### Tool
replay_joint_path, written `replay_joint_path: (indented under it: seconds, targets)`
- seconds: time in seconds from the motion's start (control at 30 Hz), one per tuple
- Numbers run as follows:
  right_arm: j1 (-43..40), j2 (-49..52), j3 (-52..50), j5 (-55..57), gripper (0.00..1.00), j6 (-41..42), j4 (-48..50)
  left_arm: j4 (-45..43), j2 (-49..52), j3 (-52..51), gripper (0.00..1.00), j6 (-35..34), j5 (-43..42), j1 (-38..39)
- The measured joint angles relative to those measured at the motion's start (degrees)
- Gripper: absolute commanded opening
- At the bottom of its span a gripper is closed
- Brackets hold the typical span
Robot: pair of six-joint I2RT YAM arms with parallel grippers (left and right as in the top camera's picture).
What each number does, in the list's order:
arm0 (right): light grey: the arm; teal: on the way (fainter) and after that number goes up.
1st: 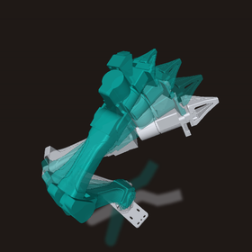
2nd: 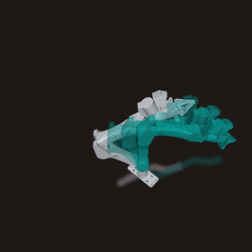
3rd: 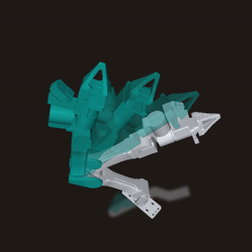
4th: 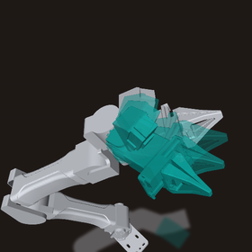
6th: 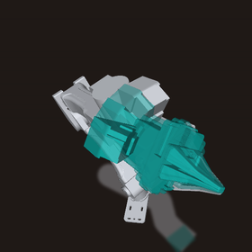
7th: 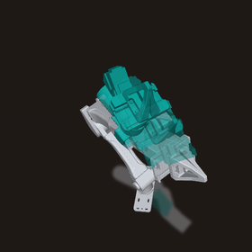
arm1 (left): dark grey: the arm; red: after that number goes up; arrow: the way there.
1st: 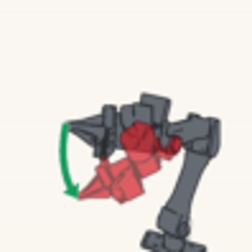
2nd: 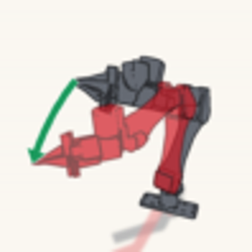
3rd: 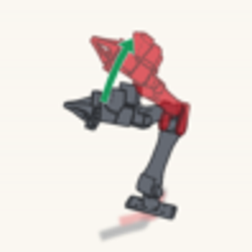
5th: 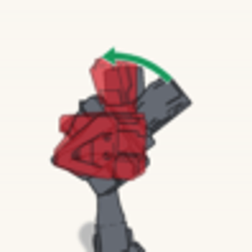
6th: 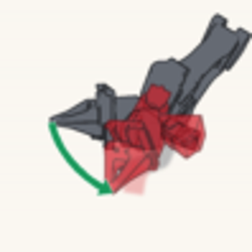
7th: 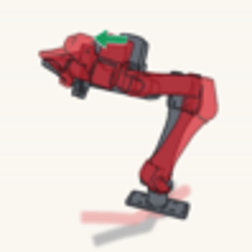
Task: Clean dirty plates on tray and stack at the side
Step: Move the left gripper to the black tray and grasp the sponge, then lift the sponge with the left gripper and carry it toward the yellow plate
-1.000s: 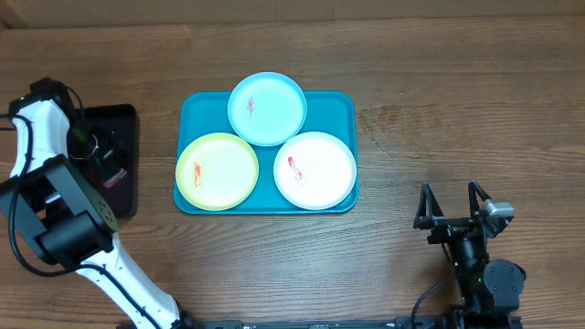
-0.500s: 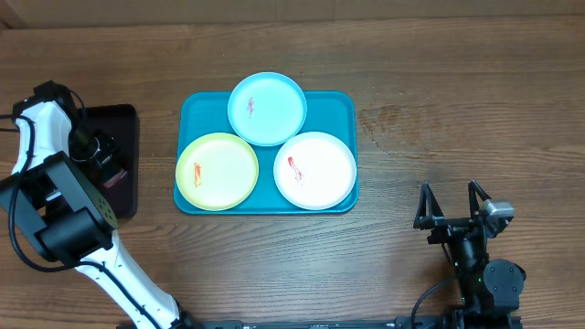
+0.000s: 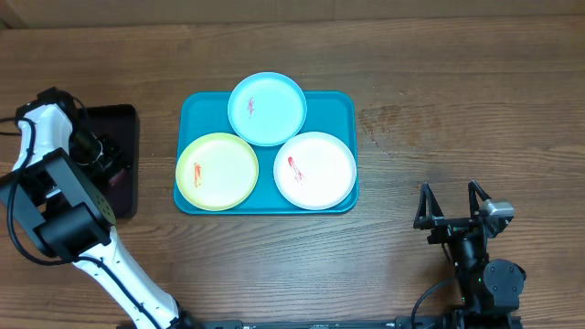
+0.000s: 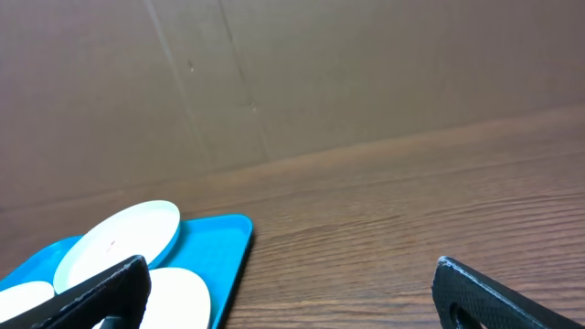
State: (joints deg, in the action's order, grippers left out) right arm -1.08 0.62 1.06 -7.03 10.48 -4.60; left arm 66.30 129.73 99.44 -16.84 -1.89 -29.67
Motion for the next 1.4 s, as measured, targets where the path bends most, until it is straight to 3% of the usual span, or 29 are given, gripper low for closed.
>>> replay_joint_path:
  seconds: [0.1, 0.27, 0.3, 0.33, 0.37, 0.4, 0.73, 0.77, 0.83, 0.87, 1.0, 1.03, 1.07, 1.1, 1.13, 1.4]
  targets:
    - [0.0, 0.0, 0.0, 0.0, 1.00, 0.0, 0.0, 0.3, 0.1, 0.0, 0.05, 0.7, -0.1, -0.3]
    - [0.0, 0.0, 0.0, 0.0, 1.00, 0.0, 0.0, 0.4, 0.1, 0.0, 0.04, 1.0, -0.5, -0.9]
    - [0.0, 0.0, 0.0, 0.0, 1.00, 0.0, 0.0, 0.4, 0.1, 0.0, 0.19, 1.0, -0.5, -0.9]
    - [0.0, 0.0, 0.0, 0.0, 1.00, 0.0, 0.0, 0.4, 0.1, 0.0, 0.48, 1.2, -0.5, -0.9]
    - [0.0, 0.0, 0.0, 0.0, 1.00, 0.0, 0.0, 0.3, 0.1, 0.0, 0.85, 1.1, -0.5, -0.9]
    - [0.0, 0.0, 0.0, 0.0, 1.00, 0.0, 0.0, 0.3, 0.2, 0.0, 0.99, 1.2, -0.3, -0.9]
    - [0.0, 0.0, 0.0, 0.0, 1.00, 0.0, 0.0, -5.4, 0.1, 0.3, 1.00, 1.8, 2.5, -1.6]
    - [0.0, 0.0, 0.0, 0.0, 1.00, 0.0, 0.0, -6.0, 0.0, 0.3, 0.88, 1.9, 2.7, -1.6]
    - [0.0, 0.0, 0.0, 0.0, 1.00, 0.0, 0.0, -7.2, 0.0, 0.3, 0.21, 1.7, 2.7, -1.6]
    - [0.0, 0.0, 0.0, 0.0, 1.00, 0.0, 0.0, -7.6, 0.0, 0.3, 0.04, 1.9, 2.8, -1.5]
    - [0.0, 0.0, 0.0, 0.0, 1.00, 0.0, 0.0, -8.5, 0.0, 0.4, 0.04, 1.9, 3.2, -1.1]
    - [0.0, 0.0, 0.0, 0.0, 1.00, 0.0, 0.0, -8.5, 0.0, 0.4, 0.16, 2.0, 3.6, -1.1]
    - [0.0, 0.0, 0.0, 0.0, 1.00, 0.0, 0.0, -8.5, 0.0, 0.4, 0.42, 2.0, 3.7, -1.1]
    - [0.0, 0.0, 0.0, 0.0, 1.00, 0.0, 0.0, -8.4, 0.0, 0.4, 0.95, 2.0, 4.2, -1.1]
    - [0.0, 0.0, 0.0, 0.0, 1.00, 0.0, 0.0, -8.5, 0.0, 0.5, 1.00, 2.1, 5.0, -1.1]
    - [0.0, 0.0, 0.0, 0.0, 1.00, 0.0, 0.0, -12.2, 0.0, 0.7, 1.00, 2.0, 7.7, -2.4]
